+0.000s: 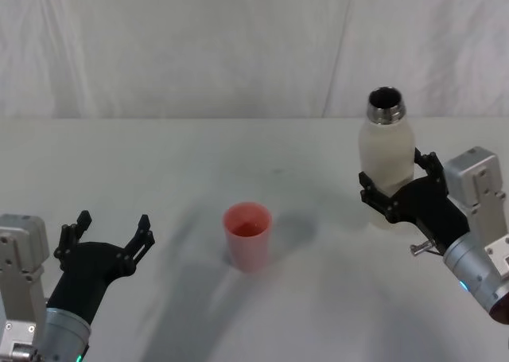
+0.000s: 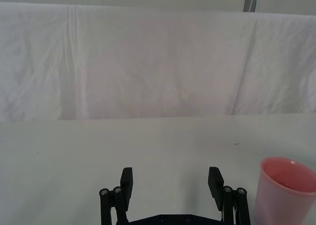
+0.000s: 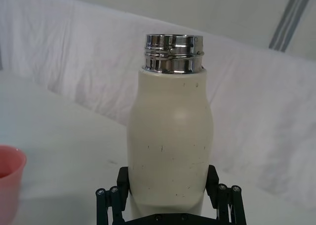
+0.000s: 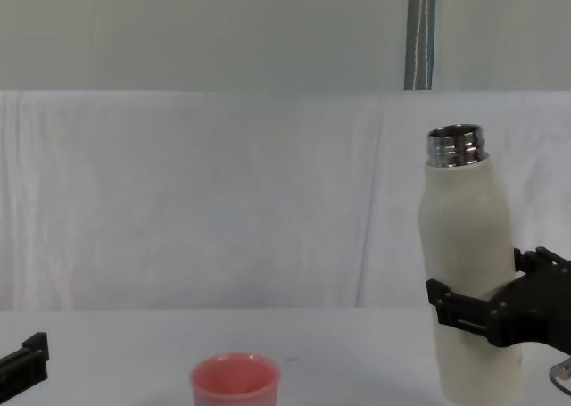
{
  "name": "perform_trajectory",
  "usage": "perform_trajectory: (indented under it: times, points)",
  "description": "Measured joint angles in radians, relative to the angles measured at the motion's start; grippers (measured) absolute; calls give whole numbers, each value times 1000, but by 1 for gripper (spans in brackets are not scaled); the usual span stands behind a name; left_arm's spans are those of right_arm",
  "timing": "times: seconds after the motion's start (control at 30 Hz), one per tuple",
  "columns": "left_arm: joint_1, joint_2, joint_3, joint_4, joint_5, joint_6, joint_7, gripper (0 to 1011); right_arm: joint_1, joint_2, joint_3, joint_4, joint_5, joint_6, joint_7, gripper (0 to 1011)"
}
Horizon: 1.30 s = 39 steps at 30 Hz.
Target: Grasp the thermos with one hand and pour water into the cup lid.
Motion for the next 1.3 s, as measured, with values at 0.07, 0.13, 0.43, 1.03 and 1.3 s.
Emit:
perform_trajectory:
  times: [0.07, 0.13, 0.43, 1.03, 1.3]
  points:
    - [0, 0, 0, 0, 0, 0, 0, 1001, -8, -10, 9, 0, 28, 1, 3, 953]
    - [0, 0, 0, 0, 0, 0, 0, 1001, -15, -18, 15, -1, 50, 1, 4, 953]
    - [0, 0, 0, 0, 0, 0, 0, 1001, -32, -29, 22, 2, 84, -2, -3, 953]
    - [0, 0, 0, 0, 0, 0, 0, 1001, -29, -54, 46, 41, 132, -23, -20, 952]
    - [0, 0, 0, 0, 0, 0, 0, 1001, -21, -56, 48, 58, 135, -30, -24, 952]
